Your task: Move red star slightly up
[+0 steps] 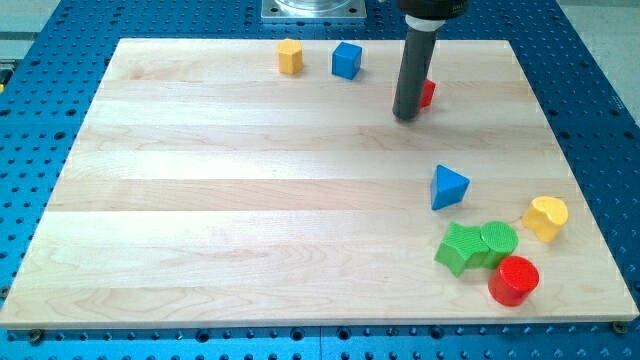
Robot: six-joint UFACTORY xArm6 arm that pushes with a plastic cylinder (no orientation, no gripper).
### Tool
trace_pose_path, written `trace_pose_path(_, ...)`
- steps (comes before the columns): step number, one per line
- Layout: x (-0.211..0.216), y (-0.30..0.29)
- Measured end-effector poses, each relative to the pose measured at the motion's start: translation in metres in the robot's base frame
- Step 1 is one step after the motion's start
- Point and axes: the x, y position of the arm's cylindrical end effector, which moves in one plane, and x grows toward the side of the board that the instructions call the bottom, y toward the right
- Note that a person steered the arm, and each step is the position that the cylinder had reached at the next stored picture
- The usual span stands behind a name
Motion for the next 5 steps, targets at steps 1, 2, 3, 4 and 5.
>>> trace_pose_path(1,0.001,0.0)
trace_pose_path(2,0.006,0.003)
trace_pose_path(3,0.006,-0.009)
trace_pose_path(4,0.012,-0.009)
trace_pose_path(5,0.012,-0.004)
